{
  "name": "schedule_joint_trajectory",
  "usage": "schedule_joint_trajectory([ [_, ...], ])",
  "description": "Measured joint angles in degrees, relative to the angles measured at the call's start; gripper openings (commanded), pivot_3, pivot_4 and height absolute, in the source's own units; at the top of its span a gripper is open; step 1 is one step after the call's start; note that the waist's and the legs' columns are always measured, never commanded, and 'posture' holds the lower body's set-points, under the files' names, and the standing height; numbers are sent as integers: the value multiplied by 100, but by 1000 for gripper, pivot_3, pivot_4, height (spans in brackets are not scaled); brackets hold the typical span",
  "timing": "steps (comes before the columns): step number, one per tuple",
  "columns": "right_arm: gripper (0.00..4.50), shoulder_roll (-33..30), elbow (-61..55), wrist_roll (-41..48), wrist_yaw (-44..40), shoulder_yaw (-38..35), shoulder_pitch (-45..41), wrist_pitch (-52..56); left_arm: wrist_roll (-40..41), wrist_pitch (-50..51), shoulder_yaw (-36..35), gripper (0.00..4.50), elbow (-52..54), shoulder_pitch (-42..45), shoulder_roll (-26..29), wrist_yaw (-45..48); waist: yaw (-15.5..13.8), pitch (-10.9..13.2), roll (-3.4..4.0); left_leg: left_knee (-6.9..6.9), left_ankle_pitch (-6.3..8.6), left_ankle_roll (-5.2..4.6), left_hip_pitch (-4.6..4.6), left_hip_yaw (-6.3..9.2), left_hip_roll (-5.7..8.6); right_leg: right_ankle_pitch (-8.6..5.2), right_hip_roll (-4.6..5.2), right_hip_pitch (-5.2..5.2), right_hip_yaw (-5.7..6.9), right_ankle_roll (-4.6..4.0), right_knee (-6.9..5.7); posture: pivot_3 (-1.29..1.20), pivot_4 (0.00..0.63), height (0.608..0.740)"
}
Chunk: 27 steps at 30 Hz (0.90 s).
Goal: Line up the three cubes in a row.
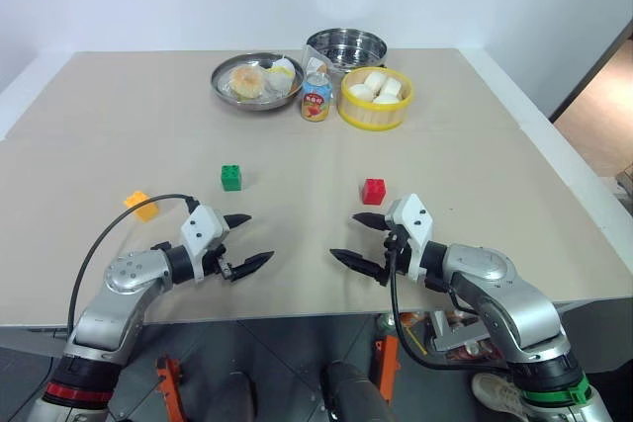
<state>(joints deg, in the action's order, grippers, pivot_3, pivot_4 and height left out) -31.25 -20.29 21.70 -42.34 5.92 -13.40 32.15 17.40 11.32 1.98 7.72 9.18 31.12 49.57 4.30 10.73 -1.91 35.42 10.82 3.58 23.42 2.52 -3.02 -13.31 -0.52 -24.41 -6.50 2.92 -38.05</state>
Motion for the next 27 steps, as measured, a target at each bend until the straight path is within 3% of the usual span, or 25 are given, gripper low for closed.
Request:
schedule_joint_trajectory([
  [20, 4500, 208, -383, 6, 474, -51, 289, -93, 89, -115, 184, 4465, -16, 198, -241, 330, -1, 0, 0, 0, 0, 0, 0, 1, 0, 0, 0, 1, 0, 0, 0, 0, 150, 740],
  [27, 4500, 466, -601, 52, 1162, -575, 219, 21, 227, 54, 289, 4465, 3, 345, -330, 418, 0, 0, -1, 3, 0, 0, -1, 1, 1, 2, 0, 2, 0, 0, 0, 0, 150, 740],
])
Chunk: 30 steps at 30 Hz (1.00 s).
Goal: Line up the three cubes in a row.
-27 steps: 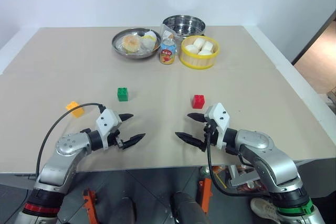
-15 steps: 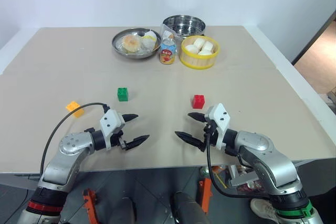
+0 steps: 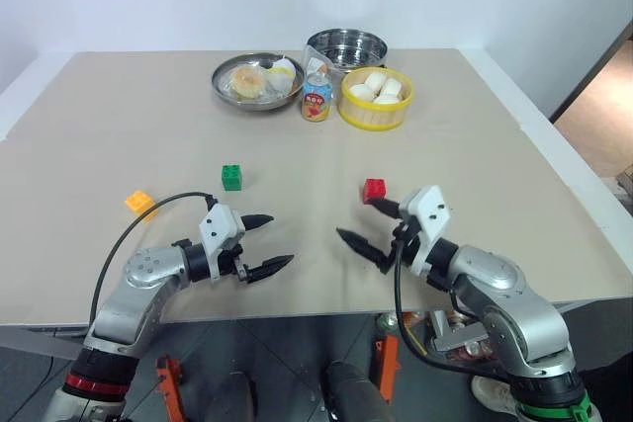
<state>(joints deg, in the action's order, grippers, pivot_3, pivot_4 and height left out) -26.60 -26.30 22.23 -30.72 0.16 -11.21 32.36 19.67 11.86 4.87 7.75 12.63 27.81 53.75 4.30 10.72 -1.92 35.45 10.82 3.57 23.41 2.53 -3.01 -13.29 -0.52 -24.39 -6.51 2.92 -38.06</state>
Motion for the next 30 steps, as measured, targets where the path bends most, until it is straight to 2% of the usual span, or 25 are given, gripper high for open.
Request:
schedule_joint_trajectory([
  [5, 4500, 247, 277, -245, 887, -321, -734, 235, 81, 150, 129, 4465, 17, 348, -68, 82, 1, -1, -1, 4, -1, -1, 0, 0, 1, 3, 0, 3, 0, 0, 0, 0, 150, 740],
  [10, 4500, 530, 834, -579, 1436, -255, -926, 451, 76, 177, 185, 4465, 13, 383, -96, 138, 2, -1, -1, -7, 5, -9, 2, 1, 1, 0, -1, 0, 0, 12, -1, 0, 150, 740],
  [15, 4500, 752, 913, -795, 1605, -13, -958, 492, 64, 176, 192, 4465, 14, 385, -110, 139, 1, -1, -1, -9, 11, -19, 4, 3, 1, 2, -1, 0, 0, 30, -1, 0, 150, 740],
  [30, 4500, 1309, 1961, -962, 1983, -78, -1340, 466, 0, 175, 202, 4465, 85, 299, -99, 41, 7, -1, -1, -4, 11, -19, 3, 3, 1, -2, -2, 2, -2, 10, -1, 0, 150, 740],
])
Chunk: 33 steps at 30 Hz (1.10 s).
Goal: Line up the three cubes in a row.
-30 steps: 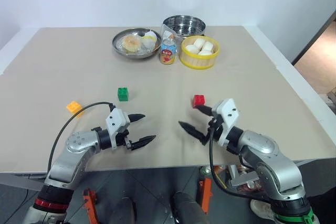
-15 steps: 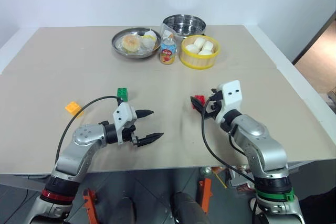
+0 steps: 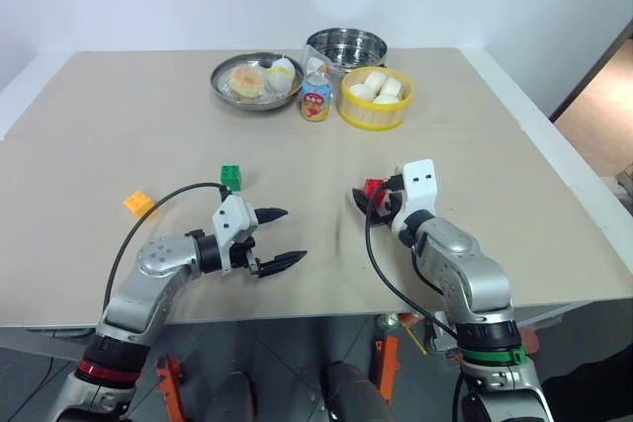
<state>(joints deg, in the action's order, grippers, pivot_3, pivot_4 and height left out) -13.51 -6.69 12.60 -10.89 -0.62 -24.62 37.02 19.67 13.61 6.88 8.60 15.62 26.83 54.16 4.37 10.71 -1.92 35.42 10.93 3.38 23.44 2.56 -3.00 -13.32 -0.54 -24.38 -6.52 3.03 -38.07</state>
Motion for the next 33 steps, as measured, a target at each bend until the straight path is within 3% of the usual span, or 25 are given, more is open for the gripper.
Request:
schedule_joint_trajectory([
  [1, 4500, 43, 87, -3, 18, -5, -60, -18, -4, 0, 1, 4465, 25, -6, 0, -5, 1, 0, 0, 0, 0, 0, 0, 0, 0, 0, 0, 0, 0, 2, 0, 0, 150, 740],
  [4, 3707, 210, 254, 13, 138, -96, -161, -6, -26, 0, 2, 4500, 90, -24, 0, -25, 3, 0, 0, -1, 0, 0, 1, 0, 0, 6, 0, 0, 0, 15, 0, 0, 150, 740],
  [11, 1290, 291, 371, 9, 248, -199, -193, 62, -69, 0, 2, 4500, 104, -82, 0, -109, 5, 0, 0, -2, 0, 0, 0, 1, 0, 6, 0, 0, 0, 14, 0, 0, 150, 740],
  [19, 1281, 245, 331, -54, 198, -156, -177, 91, -106, 0, 2, 4500, 104, -114, 4, -139, 7, 0, 0, -2, 0, 0, 0, 0, 0, 5, 0, 0, 0, 12, 0, 0, 150, 740],
  [23, 1281, -37, 214, -56, -222, 75, -108, 77, -110, 0, 0, 4500, 107, -137, 11, -145, 9, 0, 1, -3, 1, 0, -1, 0, 0, 4, 0, 0, 0, 14, 0, 0, 150, 740],
  [33, 1281, -1249, 48, 394, -3255, 1137, -915, -403, 37, -366, -233, 4500, 94, -464, 254, 132, 13, 1, 2, -1, 0, 0, -3, 3, -1, -6, -1, 1, 4, -7, 0, 0, 150, 740],
])
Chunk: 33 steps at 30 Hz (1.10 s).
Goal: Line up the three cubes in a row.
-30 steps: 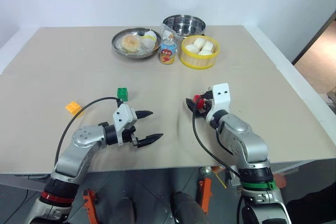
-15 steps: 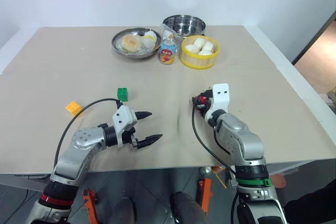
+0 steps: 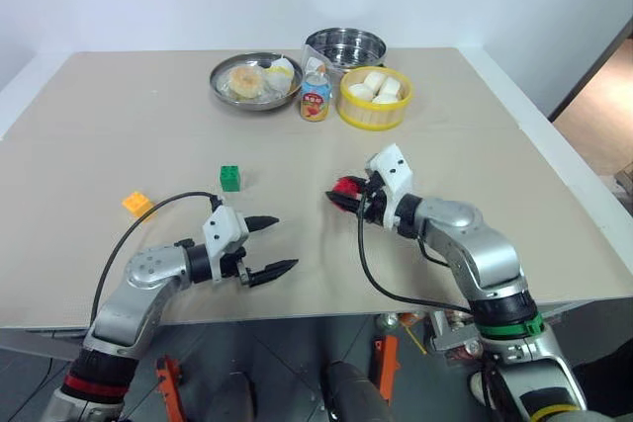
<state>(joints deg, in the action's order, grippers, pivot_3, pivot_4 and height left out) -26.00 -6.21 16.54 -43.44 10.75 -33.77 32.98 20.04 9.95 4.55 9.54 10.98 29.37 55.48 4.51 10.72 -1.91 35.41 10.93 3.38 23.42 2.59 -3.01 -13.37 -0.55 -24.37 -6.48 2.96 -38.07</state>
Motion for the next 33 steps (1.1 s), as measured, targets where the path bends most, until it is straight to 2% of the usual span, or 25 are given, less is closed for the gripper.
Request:
schedule_joint_trajectory([
  [5, 1281, -153, 618, -97, -1120, 486, -410, -554, 11, -278, -248, 4500, -152, -45, 142, 15, -1, 0, 0, 0, 0, 0, 2, -1, 1, 0, 1, 0, 0, 1, 0, 0, 150, 740],
  [17, 1281, -27, 1925, -390, -2529, 902, -898, -1737, 28, -309, -272, 4500, 47, -296, 154, -10, -3, 0, 0, 0, 1, 0, 2, -1, 0, 4, 1, -1, 1, 10, 0, 0, 150, 740],
  [33, 1281, 233, 3389, -852, -3377, 913, -1394, -2880, 36, -74, -268, 4500, 289, -328, 152, -107, -2, 1, 1, -1, 1, 0, 1, 0, 0, 12, 0, -1, 2, 22, -1, 0, 150, 740],
])
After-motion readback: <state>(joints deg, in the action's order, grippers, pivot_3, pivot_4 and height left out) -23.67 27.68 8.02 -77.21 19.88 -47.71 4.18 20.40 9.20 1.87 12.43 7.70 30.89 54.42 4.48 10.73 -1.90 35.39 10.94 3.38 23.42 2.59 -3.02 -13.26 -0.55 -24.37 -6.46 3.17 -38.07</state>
